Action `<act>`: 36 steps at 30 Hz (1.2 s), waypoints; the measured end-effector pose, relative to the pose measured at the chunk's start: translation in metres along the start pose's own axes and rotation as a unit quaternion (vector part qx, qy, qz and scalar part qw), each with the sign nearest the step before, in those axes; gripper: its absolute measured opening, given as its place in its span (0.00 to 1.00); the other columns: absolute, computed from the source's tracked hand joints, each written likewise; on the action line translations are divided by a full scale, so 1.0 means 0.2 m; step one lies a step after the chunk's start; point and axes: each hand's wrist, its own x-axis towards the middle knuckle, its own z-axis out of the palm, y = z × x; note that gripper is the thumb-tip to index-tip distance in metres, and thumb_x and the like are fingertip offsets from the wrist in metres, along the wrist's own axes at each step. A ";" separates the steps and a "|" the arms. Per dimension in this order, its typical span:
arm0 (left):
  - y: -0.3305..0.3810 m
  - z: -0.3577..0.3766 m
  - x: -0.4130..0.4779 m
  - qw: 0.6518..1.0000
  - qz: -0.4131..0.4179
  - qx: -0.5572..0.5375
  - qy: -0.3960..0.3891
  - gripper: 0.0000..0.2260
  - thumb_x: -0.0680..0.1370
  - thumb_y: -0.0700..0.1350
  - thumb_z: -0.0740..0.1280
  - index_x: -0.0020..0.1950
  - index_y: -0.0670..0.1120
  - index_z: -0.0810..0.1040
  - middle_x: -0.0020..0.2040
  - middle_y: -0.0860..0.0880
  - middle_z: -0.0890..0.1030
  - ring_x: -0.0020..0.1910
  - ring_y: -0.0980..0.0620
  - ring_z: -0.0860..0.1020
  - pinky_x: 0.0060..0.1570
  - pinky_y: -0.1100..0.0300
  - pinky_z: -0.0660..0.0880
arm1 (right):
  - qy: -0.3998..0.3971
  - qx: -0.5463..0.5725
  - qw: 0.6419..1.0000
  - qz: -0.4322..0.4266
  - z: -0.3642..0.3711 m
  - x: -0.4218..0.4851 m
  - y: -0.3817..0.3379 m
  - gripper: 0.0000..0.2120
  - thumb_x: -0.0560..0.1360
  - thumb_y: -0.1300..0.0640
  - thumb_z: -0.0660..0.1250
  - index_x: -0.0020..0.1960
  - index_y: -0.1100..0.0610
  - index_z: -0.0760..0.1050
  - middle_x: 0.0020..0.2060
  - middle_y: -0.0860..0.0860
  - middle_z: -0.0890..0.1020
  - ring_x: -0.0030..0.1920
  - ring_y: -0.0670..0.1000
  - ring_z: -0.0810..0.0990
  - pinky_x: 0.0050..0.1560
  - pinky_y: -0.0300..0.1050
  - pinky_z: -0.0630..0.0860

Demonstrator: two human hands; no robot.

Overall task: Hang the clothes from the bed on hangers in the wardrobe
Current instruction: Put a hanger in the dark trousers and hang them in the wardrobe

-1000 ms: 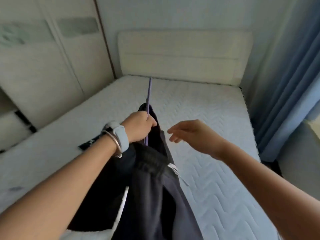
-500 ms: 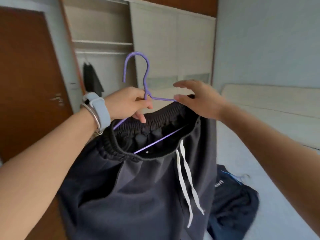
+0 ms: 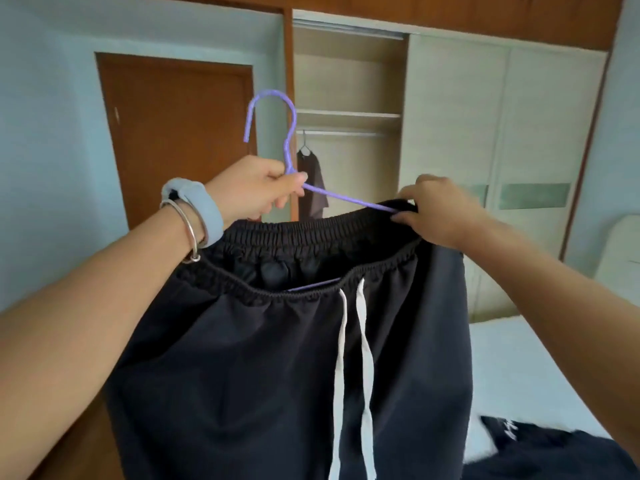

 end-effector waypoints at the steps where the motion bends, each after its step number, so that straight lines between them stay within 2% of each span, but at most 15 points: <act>1: -0.08 -0.04 0.04 0.999 0.007 0.038 0.012 0.17 0.78 0.51 0.60 0.43 0.39 0.78 0.26 0.54 0.74 0.21 0.59 0.66 0.19 0.74 0.61 | -0.029 0.006 1.000 -0.006 0.04 0.08 -0.05 0.14 0.74 0.54 0.66 0.58 0.57 0.78 0.53 0.60 0.79 0.55 0.61 0.76 0.55 0.49 0.74; 3: -0.23 -0.09 0.10 0.993 0.023 0.102 0.045 0.15 0.78 0.51 0.60 0.33 0.48 0.76 0.27 0.53 0.73 0.22 0.60 0.70 0.23 0.75 0.64 | -0.085 0.033 0.996 0.008 0.12 0.21 -0.13 0.12 0.73 0.58 0.66 0.56 0.55 0.79 0.51 0.59 0.82 0.47 0.59 0.79 0.50 0.43 0.75; 5: -0.38 -0.14 0.16 0.987 0.031 0.138 0.075 0.17 0.78 0.51 0.61 0.29 0.52 0.72 0.28 0.52 0.74 0.27 0.59 0.72 0.29 0.76 0.66 | -0.127 0.132 0.982 0.037 0.19 0.32 -0.21 0.12 0.72 0.65 0.62 0.51 0.53 0.77 0.44 0.59 0.83 0.32 0.53 0.79 0.34 0.35 0.77; 8: -0.59 -0.21 0.26 0.983 0.026 0.141 0.118 0.16 0.77 0.50 0.62 0.35 0.42 0.78 0.30 0.45 0.77 0.32 0.49 0.73 0.36 0.66 0.69 | -0.117 0.337 0.930 0.092 0.32 0.48 -0.33 0.13 0.73 0.70 0.57 0.48 0.58 0.76 0.32 0.57 0.77 0.17 0.44 0.73 0.20 0.32 0.73; 13: -0.89 -0.23 0.49 0.976 0.037 0.153 0.153 0.17 0.77 0.50 0.62 0.42 0.36 0.80 0.31 0.44 0.79 0.34 0.49 0.75 0.36 0.63 0.70 | -0.116 0.568 0.802 0.142 0.53 0.77 -0.55 0.12 0.75 0.71 0.54 0.50 0.61 0.74 0.32 0.55 0.75 0.17 0.44 0.74 0.20 0.32 0.72; 15: -1.01 -0.25 0.60 0.973 0.036 0.158 0.165 0.17 0.77 0.50 0.62 0.41 0.37 0.80 0.31 0.45 0.79 0.30 0.59 0.75 0.36 0.68 0.69 | -0.113 0.604 0.774 0.154 0.65 0.89 -0.60 0.11 0.75 0.70 0.56 0.52 0.62 0.73 0.34 0.56 0.75 0.18 0.45 0.76 0.21 0.32 0.73; 17: -1.15 -0.27 0.72 0.972 0.038 0.162 0.167 0.16 0.77 0.50 0.62 0.40 0.38 0.80 0.29 0.47 0.78 0.28 0.67 0.75 0.33 0.79 0.67 | -0.120 0.594 0.787 0.119 0.79 1.03 -0.63 0.09 0.75 0.67 0.59 0.53 0.60 0.74 0.34 0.54 0.75 0.21 0.45 0.76 0.22 0.33 0.73; 19: -1.29 -0.29 0.84 0.973 0.038 0.163 0.158 0.16 0.77 0.50 0.62 0.39 0.38 0.80 0.29 0.48 0.79 0.28 0.68 0.75 0.34 0.82 0.66 | -0.090 0.477 0.873 0.048 0.93 1.21 -0.63 0.07 0.75 0.58 0.65 0.53 0.56 0.76 0.37 0.52 0.75 0.31 0.46 0.77 0.32 0.34 0.74; 22: -1.50 -0.29 1.05 0.981 0.031 0.143 0.131 0.18 0.77 0.50 0.62 0.34 0.39 0.77 0.35 0.44 0.83 0.34 0.62 0.79 0.34 0.81 0.67 | -0.039 0.261 0.961 -0.089 1.09 1.50 -0.65 0.26 0.69 0.39 0.66 0.62 0.51 0.73 0.52 0.50 0.77 0.54 0.49 0.74 0.59 0.45 0.71; 25: -1.68 -0.31 1.25 0.987 0.037 0.114 0.107 0.20 0.78 0.49 0.61 0.36 0.33 0.76 0.27 0.54 0.77 0.27 0.70 0.75 0.32 0.80 0.67 | -0.106 0.224 0.953 -0.175 1.26 1.74 -0.77 0.23 0.73 0.42 0.63 0.65 0.51 0.70 0.52 0.50 0.78 0.53 0.47 0.74 0.58 0.42 0.69; 27: -1.80 -0.33 1.36 0.989 0.044 0.096 0.100 0.20 0.78 0.48 0.61 0.36 0.32 0.74 0.21 0.55 0.73 0.24 0.72 0.73 0.31 0.78 0.67 | -0.097 0.226 0.948 -0.204 1.38 1.90 -0.87 0.08 0.77 0.49 0.61 0.52 0.51 0.75 0.36 0.48 0.78 0.39 0.43 0.75 0.47 0.40 0.70; 29: -1.92 -0.36 1.47 0.990 0.049 0.091 0.099 0.20 0.78 0.48 0.60 0.37 0.32 0.75 0.22 0.54 0.73 0.23 0.67 0.73 0.30 0.75 0.67 | -0.059 0.229 0.950 -0.204 1.48 2.05 -0.95 0.09 0.78 0.52 0.60 0.39 0.50 0.71 0.26 0.43 0.73 0.30 0.40 0.74 0.37 0.40 0.67; 31: -2.07 -0.40 1.58 0.986 0.060 0.116 0.102 0.18 0.79 0.49 0.59 0.44 0.35 0.77 0.29 0.53 0.77 0.28 0.60 0.75 0.33 0.71 0.68 | -0.036 0.230 0.956 -0.180 1.61 2.22 -1.00 0.08 0.78 0.52 0.61 0.41 0.51 0.74 0.25 0.42 0.69 0.29 0.43 0.71 0.36 0.40 0.66; 33: -2.26 -0.46 1.69 0.980 0.066 0.170 0.081 0.16 0.79 0.50 0.58 0.54 0.40 0.78 0.45 0.47 0.82 0.45 0.50 0.78 0.43 0.66 0.68 | -0.008 0.214 0.966 -0.144 1.75 2.38 -1.04 0.11 0.78 0.51 0.60 0.49 0.54 0.79 0.27 0.42 0.69 0.33 0.47 0.70 0.40 0.45 0.68; 36: -2.62 -0.53 1.80 0.940 0.012 0.337 0.058 0.20 0.77 0.54 0.61 0.68 0.53 0.67 0.66 0.48 0.70 0.65 0.44 0.66 0.60 0.54 0.64 | 0.015 0.198 0.977 -0.074 1.95 2.57 -1.07 0.12 0.77 0.49 0.60 0.53 0.52 0.79 0.29 0.41 0.70 0.42 0.52 0.71 0.44 0.47 0.69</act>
